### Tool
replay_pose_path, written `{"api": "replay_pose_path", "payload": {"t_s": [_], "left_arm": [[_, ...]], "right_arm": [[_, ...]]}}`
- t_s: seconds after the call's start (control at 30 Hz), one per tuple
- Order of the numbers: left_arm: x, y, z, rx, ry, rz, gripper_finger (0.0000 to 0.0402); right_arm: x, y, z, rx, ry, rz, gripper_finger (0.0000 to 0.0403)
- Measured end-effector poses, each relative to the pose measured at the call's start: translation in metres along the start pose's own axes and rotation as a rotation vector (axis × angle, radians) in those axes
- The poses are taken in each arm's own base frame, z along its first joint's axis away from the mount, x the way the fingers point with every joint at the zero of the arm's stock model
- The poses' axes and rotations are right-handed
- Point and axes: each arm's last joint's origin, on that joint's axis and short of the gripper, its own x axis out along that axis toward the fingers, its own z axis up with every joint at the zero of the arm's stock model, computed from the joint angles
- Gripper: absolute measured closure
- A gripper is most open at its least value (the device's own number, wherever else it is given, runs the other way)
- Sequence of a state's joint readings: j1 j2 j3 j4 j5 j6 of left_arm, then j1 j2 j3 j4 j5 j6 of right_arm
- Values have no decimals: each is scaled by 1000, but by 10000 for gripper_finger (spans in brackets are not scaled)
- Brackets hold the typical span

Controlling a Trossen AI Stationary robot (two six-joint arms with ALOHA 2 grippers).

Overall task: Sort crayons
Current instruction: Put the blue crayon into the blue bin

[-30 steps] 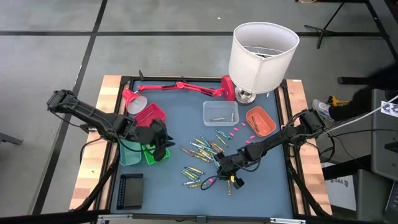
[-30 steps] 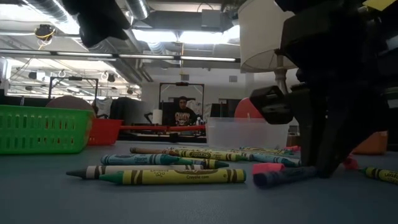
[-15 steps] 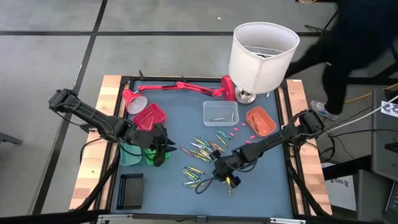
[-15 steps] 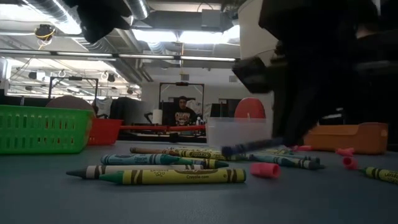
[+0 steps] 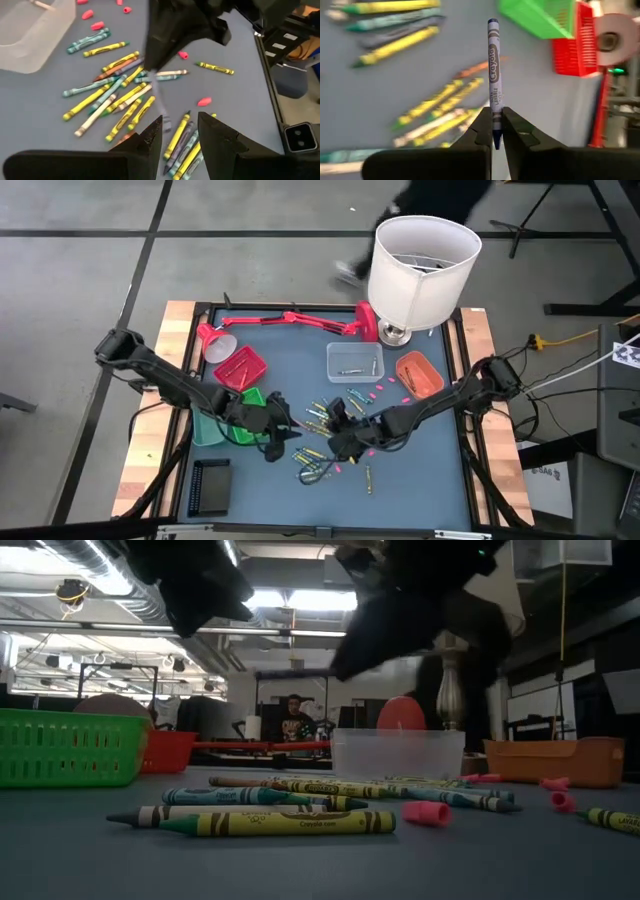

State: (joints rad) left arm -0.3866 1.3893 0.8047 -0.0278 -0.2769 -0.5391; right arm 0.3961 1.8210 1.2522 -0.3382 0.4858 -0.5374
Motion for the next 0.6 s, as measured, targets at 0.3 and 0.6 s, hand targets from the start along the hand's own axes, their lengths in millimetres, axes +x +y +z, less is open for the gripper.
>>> {"api": "replay_pose_path", "payload": {"t_s": [0.3, 0.6], "left_arm": [[9, 1, 1, -16, -38, 28, 292], [9, 2, 1, -18, -46, 42, 292]], "right_arm": [[4, -21, 3, -20, -55, -63, 382], [3, -27, 11, -10, -128, -118, 382]]}}
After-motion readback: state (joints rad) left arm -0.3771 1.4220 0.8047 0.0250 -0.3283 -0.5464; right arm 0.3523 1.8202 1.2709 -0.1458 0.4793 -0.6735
